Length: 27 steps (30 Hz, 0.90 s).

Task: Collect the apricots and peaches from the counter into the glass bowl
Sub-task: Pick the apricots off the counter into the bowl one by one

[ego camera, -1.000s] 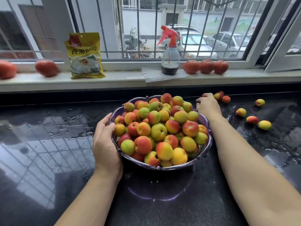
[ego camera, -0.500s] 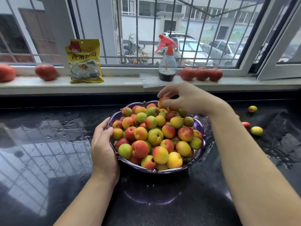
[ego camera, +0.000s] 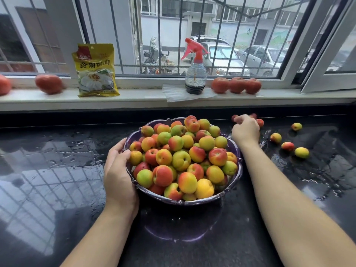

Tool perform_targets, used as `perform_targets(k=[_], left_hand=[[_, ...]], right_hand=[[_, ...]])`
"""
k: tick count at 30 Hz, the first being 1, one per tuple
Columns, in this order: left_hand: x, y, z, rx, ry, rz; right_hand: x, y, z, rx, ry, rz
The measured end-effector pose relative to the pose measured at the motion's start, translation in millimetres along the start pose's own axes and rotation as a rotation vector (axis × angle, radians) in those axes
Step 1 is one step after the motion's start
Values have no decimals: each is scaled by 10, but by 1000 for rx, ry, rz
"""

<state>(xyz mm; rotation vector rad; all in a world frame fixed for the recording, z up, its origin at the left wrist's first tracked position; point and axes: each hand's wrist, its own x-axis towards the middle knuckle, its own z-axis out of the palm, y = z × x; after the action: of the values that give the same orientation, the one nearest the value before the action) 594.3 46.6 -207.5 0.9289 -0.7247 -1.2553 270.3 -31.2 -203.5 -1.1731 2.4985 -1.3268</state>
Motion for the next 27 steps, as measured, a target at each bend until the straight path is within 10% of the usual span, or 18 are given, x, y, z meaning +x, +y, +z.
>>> perform_targets(k=[13, 27], left_hand=[[21, -14, 4, -16, 0, 2], [50, -31, -11, -15, 19, 4]], right_hand=[[194, -19, 230, -588, -157, -133], [179, 86, 202, -275, -21, -95]])
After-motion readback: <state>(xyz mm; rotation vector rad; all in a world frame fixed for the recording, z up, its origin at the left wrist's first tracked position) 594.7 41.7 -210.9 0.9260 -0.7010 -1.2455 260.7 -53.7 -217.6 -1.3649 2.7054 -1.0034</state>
